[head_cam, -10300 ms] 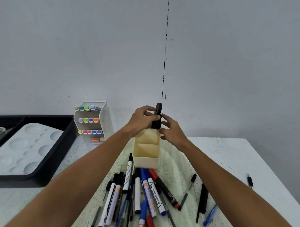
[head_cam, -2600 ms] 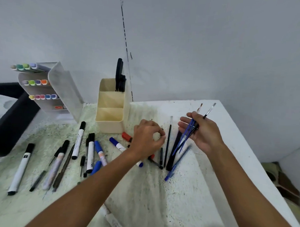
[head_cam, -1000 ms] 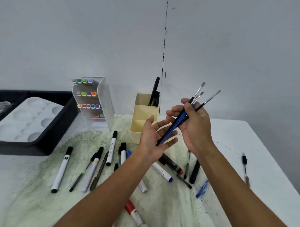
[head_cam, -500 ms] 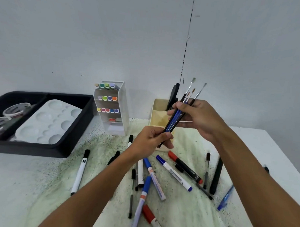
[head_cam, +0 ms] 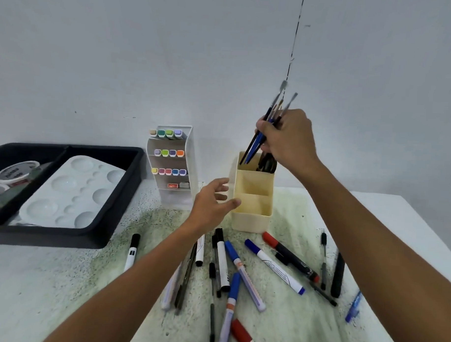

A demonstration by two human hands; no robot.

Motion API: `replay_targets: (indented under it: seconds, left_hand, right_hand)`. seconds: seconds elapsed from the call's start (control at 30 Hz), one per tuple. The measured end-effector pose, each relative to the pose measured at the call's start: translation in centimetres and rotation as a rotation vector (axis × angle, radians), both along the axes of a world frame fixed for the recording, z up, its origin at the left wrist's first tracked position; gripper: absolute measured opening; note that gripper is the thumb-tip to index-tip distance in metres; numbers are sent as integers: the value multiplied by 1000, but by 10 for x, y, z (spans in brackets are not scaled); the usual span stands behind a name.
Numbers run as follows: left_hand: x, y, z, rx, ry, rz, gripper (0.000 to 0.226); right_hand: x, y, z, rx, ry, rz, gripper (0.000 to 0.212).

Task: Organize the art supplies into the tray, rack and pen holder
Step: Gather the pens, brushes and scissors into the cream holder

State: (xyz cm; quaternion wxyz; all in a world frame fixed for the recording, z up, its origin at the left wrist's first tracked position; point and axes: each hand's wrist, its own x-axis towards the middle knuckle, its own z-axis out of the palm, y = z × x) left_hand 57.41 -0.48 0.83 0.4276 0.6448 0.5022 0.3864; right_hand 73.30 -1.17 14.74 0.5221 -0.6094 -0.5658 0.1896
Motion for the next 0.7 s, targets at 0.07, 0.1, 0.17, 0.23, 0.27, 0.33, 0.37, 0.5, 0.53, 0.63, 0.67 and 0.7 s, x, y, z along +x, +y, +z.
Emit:
replay_targets:
  seconds: [0.07, 0.1, 0.17, 0.23, 0.27, 0.33, 0.37, 0.5, 0.53, 0.63, 0.67, 0.7]
  left_hand:
    - [1, -1, -10, -74, -2, -10, 61]
    - [2, -2, -15, -108, -34, -21, 61]
    - [5, -4, -22, -152, -119, -48, 59]
    - [6, -6, -25, -163, -165, -43, 59]
    - [6, -6, -25, -165, -179, -37, 59]
    - [6, -6, -26, -168, -197, -37, 58]
    - [6, -5, -27, -169, -201, -42, 58]
    - [4, -4, -29, -168, -194, -56, 57]
    - [4, -3, -29, -172, -194, -55, 57]
    - [3, -2, -29, -190, -196, -56, 58]
    - [3, -2, -29, -191, -189, -54, 58]
    - [3, -2, -29, -191, -185, -53, 58]
  right_hand:
    - [-8, 12, -8, 15, -58, -24, 19]
    - [-12, 17, -14, 3, -93, -29, 18]
    - [-18, 28, -28, -32, -156, -42, 16]
    - [-22, 38, -44, -84, -186, -43, 17]
    - [-23, 42, -50, -111, -189, -44, 18]
    - [-26, 46, -60, -161, -179, -51, 21]
    - [-27, 47, -63, -180, -171, -53, 25]
    - [-30, 46, -68, -248, -168, -50, 43]
    - [-30, 46, -69, -255, -162, -42, 45]
    - [-28, 46, -68, -251, -135, -18, 45]
    - [-27, 46, -68, -250, -126, -19, 41]
    - [-27, 45, -67, -241, -111, -19, 38]
